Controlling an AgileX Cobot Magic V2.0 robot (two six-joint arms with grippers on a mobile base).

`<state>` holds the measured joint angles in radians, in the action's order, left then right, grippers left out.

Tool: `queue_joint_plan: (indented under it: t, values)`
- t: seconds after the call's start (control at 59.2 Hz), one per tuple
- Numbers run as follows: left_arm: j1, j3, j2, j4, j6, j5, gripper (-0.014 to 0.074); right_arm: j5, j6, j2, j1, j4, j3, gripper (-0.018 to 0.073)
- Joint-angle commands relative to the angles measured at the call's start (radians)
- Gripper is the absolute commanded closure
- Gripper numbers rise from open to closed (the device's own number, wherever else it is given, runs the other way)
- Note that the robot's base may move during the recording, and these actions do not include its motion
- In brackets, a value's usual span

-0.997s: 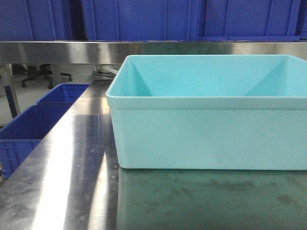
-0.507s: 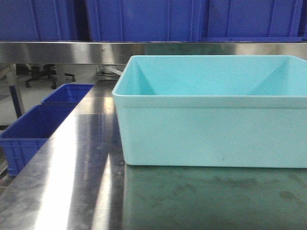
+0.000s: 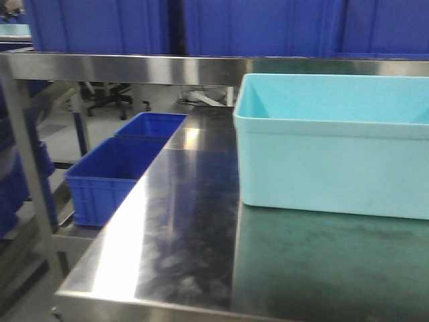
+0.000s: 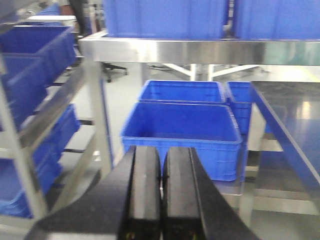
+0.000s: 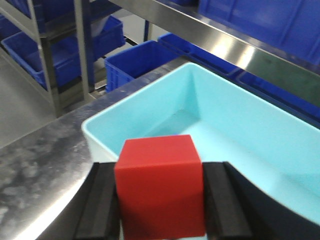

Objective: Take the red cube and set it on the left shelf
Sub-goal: 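Drive the base away from the table holding the cube in the right gripper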

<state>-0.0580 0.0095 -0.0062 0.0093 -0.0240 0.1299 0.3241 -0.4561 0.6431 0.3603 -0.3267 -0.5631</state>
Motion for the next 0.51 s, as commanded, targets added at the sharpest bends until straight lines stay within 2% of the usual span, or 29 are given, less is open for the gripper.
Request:
queue_joint_plan:
  t: [0.0,0.49]
  values:
    - [-0.006,0.023,-0.016,-0.003,-0.001,-0.088,0.0495,-0.075,-0.009,-0.007,-0.004,-0.016,-0.029,0.0504]
    - [-0.006,0.023,-0.016,-0.003,-0.001,-0.088,0.0495,-0.075,-0.009,-0.007,-0.004,-0.016,-0.029,0.0504]
